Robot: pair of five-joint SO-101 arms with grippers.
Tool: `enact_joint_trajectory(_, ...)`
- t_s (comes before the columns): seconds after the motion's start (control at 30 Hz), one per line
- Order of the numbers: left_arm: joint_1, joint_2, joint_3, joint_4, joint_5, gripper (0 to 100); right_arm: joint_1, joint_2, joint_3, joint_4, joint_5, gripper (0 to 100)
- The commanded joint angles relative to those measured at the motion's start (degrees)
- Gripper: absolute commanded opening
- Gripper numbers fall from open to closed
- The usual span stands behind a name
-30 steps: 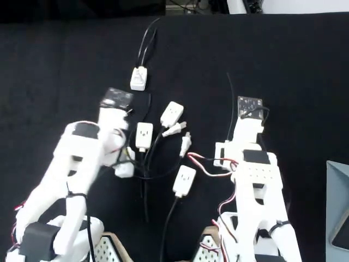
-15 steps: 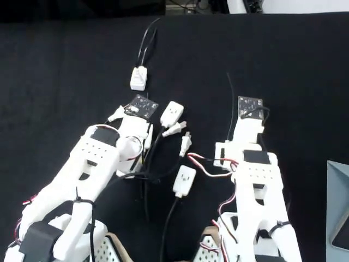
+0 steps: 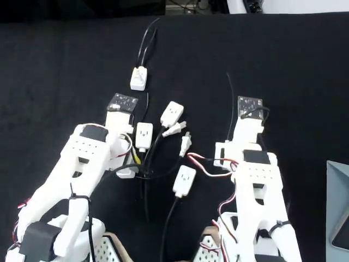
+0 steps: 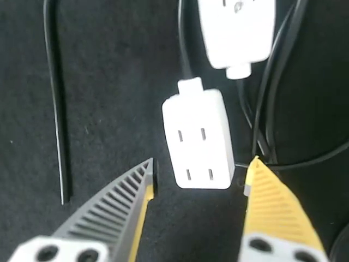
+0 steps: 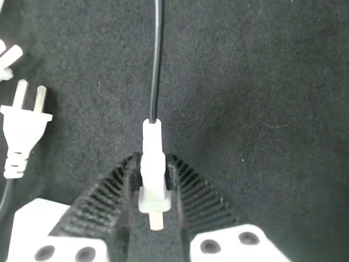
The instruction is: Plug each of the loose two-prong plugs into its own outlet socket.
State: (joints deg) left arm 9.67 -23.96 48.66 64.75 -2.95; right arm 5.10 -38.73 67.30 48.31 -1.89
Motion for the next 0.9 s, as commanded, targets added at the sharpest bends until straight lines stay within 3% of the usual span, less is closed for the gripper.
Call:
enact_joint_trajectory(0.0, -0.2, -0.3, 0.6, -0.7, 0.5, 27, 0.6, -1.3, -0.5, -0.9, 0.1, 1.1)
enact_joint_trajectory(0.2, -0.1, -0.3, 7.3, -10.3, 0.5, 27, 0.6, -1.3, -0.3, -0.9, 0.1, 1.1)
enact_joint_trajectory(0.33, -0.6, -0.4, 7.7, -13.0, -0.7, 17, 0.6, -1.3, -0.3, -0.9, 0.1, 1.1)
enact_joint_trajectory(0.47, -0.6, -0.4, 8.4, -17.3, -10.9, 11, 0.6, -1.3, -0.3, -0.9, 0.1, 1.1)
enact_joint_trajectory(0.7, -5.4, -0.4, 7.9, -22.7, -28.0, 11, 0.6, -1.3, -0.3, -0.9, 0.1, 1.1)
enact_joint_trajectory(0.8, -6.1, -0.4, 8.3, -24.3, -31.7, 13, 0.6, -1.3, -0.3, -0.9, 0.1, 1.1)
enact_joint_trajectory(0.87, -6.2, -0.4, 8.3, -24.3, -31.8, 19, 0.6, -1.3, -0.3, -0.9, 0.1, 1.1)
